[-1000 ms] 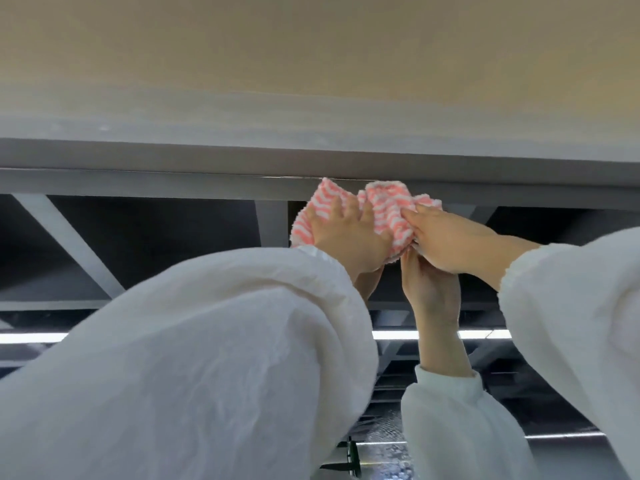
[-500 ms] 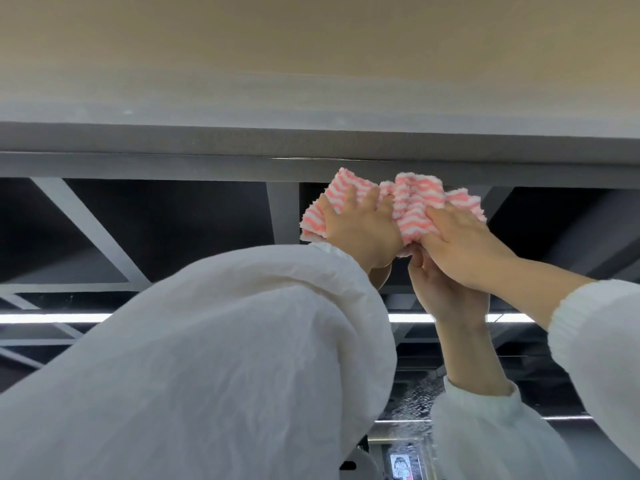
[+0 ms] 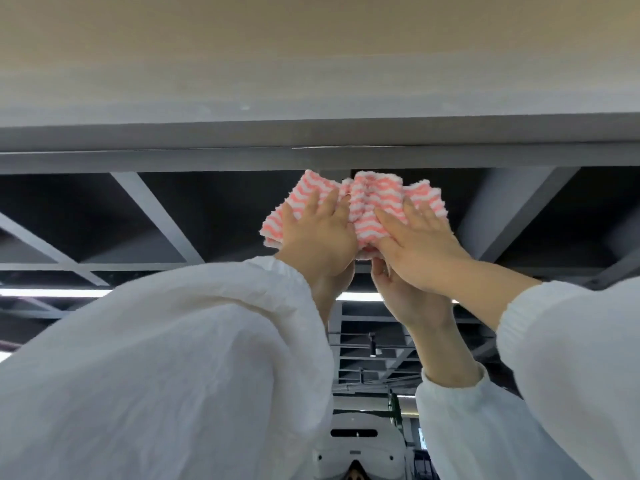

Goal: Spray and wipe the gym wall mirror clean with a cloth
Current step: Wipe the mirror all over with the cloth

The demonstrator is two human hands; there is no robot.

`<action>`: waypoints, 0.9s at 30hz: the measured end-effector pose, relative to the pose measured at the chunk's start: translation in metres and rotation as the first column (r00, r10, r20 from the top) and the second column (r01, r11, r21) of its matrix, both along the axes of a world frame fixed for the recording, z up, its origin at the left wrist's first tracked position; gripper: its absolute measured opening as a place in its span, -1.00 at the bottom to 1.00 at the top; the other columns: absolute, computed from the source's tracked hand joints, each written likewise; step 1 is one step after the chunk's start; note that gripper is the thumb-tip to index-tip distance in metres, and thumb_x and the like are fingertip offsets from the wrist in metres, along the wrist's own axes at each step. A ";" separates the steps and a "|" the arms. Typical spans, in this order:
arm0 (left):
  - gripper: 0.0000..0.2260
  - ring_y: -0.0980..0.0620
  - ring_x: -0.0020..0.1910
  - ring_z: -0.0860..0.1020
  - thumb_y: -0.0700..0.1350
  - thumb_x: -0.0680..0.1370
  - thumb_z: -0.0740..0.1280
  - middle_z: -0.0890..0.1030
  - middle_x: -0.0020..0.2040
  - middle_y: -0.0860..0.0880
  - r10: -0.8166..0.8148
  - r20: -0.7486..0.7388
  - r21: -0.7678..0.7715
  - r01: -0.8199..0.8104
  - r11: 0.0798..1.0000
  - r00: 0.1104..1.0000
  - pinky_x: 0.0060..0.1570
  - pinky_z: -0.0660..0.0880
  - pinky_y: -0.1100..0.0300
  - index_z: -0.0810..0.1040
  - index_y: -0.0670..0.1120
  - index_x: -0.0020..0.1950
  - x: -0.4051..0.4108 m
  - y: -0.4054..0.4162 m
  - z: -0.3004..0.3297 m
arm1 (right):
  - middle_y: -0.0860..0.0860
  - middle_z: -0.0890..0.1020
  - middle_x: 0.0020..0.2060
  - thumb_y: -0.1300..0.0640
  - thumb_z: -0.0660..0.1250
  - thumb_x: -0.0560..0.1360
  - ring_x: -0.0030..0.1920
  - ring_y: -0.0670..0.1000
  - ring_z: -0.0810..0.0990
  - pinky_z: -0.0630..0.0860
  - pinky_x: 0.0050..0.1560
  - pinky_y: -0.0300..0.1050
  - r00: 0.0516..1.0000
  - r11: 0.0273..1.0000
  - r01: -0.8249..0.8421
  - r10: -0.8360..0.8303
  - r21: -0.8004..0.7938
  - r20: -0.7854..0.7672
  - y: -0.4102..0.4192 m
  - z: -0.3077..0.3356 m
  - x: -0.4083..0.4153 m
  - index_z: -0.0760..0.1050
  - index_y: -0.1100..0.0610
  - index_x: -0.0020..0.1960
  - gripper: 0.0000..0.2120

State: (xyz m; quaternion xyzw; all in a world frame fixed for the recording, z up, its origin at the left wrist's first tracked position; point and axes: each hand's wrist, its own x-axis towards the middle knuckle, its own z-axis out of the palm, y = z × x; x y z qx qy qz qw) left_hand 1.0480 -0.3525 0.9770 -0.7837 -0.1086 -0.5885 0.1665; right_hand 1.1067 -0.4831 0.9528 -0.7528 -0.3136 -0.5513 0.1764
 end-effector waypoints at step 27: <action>-0.50 -0.20 0.02 0.50 0.16 0.50 0.03 0.58 0.07 -0.13 -0.009 0.079 0.061 0.004 0.998 0.997 0.10 0.38 -0.18 0.55 -0.08 0.22 -0.137 0.245 -0.163 | 0.04 0.43 0.23 -0.11 0.07 0.62 0.23 0.08 0.36 0.23 0.34 0.05 0.983 1.000 -0.022 0.018 0.022 0.182 0.238 -0.118 -0.132 0.39 0.07 0.26 -0.65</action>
